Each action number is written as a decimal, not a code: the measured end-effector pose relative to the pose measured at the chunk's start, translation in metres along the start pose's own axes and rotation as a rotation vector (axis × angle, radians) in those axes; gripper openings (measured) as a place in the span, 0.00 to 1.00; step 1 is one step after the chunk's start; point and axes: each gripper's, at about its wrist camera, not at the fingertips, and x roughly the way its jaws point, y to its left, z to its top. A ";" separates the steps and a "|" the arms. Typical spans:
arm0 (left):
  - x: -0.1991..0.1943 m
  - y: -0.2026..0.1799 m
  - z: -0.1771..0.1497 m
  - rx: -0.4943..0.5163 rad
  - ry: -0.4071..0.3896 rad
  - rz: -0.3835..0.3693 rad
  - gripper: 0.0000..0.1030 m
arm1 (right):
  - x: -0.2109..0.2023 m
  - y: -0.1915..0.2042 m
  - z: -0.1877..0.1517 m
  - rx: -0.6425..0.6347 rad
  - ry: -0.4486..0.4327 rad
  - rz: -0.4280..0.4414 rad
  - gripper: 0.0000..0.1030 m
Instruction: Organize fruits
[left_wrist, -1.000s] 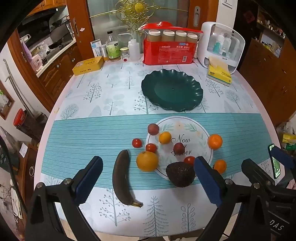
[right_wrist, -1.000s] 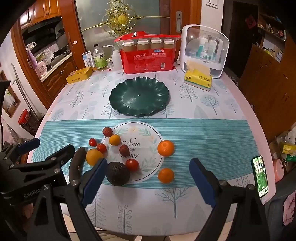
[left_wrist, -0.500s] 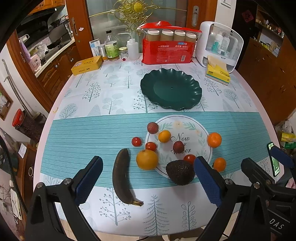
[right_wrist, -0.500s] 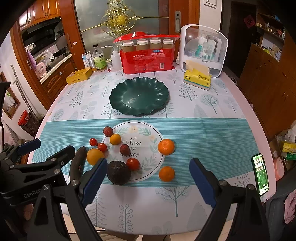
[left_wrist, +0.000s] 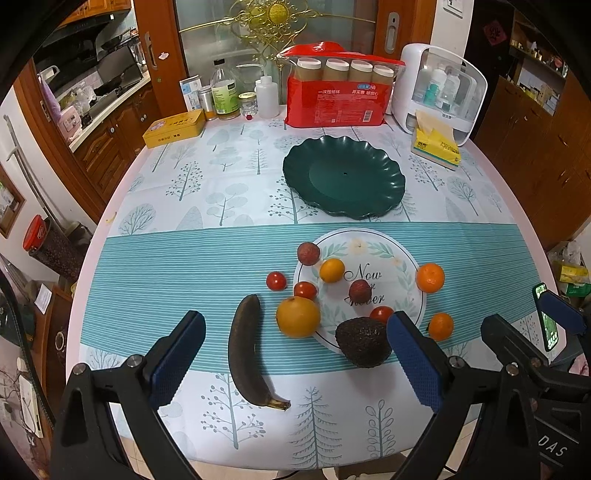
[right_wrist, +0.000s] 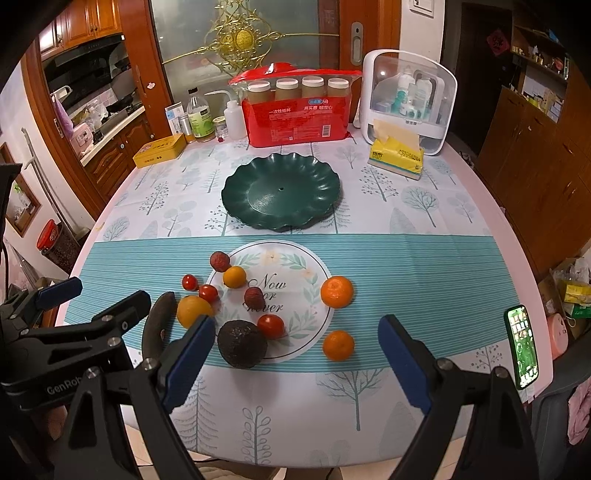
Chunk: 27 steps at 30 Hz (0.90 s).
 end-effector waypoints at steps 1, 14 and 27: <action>0.000 0.000 0.000 0.000 0.000 0.001 0.95 | 0.000 0.001 0.000 0.000 0.000 0.000 0.88; 0.000 0.001 0.000 0.000 0.000 -0.003 0.95 | -0.003 0.005 0.001 -0.003 -0.006 -0.002 0.88; 0.000 0.002 -0.001 -0.003 0.000 -0.005 0.95 | -0.002 0.005 0.000 -0.003 -0.007 -0.001 0.88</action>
